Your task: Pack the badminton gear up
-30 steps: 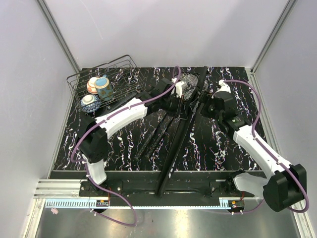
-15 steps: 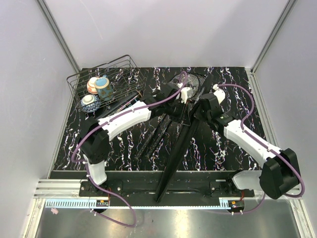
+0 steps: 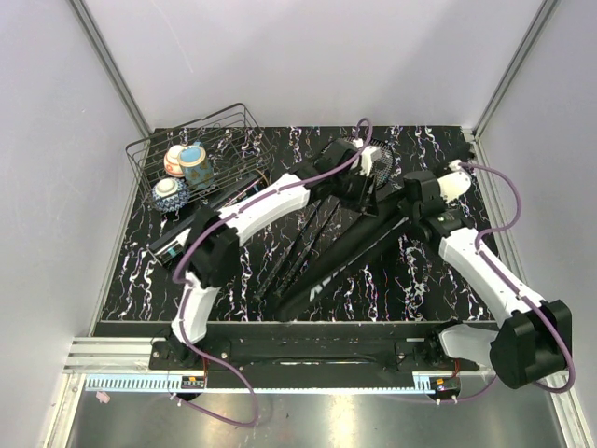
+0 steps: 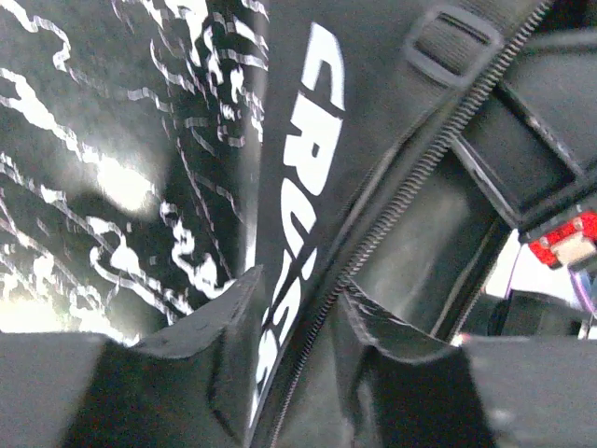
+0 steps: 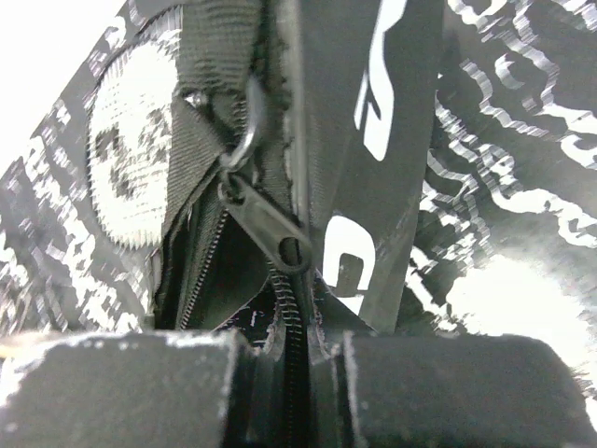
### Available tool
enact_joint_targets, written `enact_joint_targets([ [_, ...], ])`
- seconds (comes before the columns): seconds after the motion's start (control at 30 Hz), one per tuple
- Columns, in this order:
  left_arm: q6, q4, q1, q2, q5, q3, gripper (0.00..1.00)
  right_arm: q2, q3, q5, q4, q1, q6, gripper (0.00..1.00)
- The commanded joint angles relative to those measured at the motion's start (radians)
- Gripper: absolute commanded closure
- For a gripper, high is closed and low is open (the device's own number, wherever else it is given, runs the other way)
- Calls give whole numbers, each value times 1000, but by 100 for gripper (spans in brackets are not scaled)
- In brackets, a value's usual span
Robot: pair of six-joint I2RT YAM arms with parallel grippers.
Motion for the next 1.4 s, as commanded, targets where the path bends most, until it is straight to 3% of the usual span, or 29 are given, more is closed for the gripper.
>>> enact_joint_targets([
  [0.0, -39, -8, 12, 137, -37, 246, 55, 70, 105, 139, -20, -55, -84, 100],
  [0.07, -30, -34, 18, 174, -44, 298, 41, 105, 129, 98, -9, -85, -222, 100],
  [0.17, 25, -98, 30, 140, -74, 321, 29, 96, 70, -17, 96, -134, -388, 100],
  [0.23, 89, -135, 41, 97, -115, 286, 25, 81, 28, -109, 161, -165, -468, 100],
  [0.3, 143, -178, 47, 10, -148, 210, 8, 78, 17, -159, 195, -196, -526, 100],
  [0.4, 168, -189, 60, -127, -197, 65, 7, 124, 46, -220, 169, -214, -609, 100],
  [0.5, 163, -158, 73, -242, -237, -86, 11, 203, 111, -232, 116, -214, -655, 100],
  [0.57, 159, -137, 83, -294, -264, -146, 24, 255, 182, -196, 65, -214, -669, 100],
  [0.7, 139, -138, 110, -300, -321, -235, 31, 311, 265, -167, 6, -217, -695, 100],
  [0.9, 183, -226, 122, -184, -493, -200, 35, 308, 267, -205, 61, -220, -688, 100],
  [0.97, 192, -241, 135, -136, -481, -180, 44, 277, 196, -272, 165, -220, -705, 100],
  [1.1, 211, -275, 150, -69, -523, -124, 51, 244, 147, -285, 223, -220, -697, 100],
  [1.37, 194, -289, 155, 55, -548, -73, 52, 318, 127, -303, 284, -220, -688, 100],
])
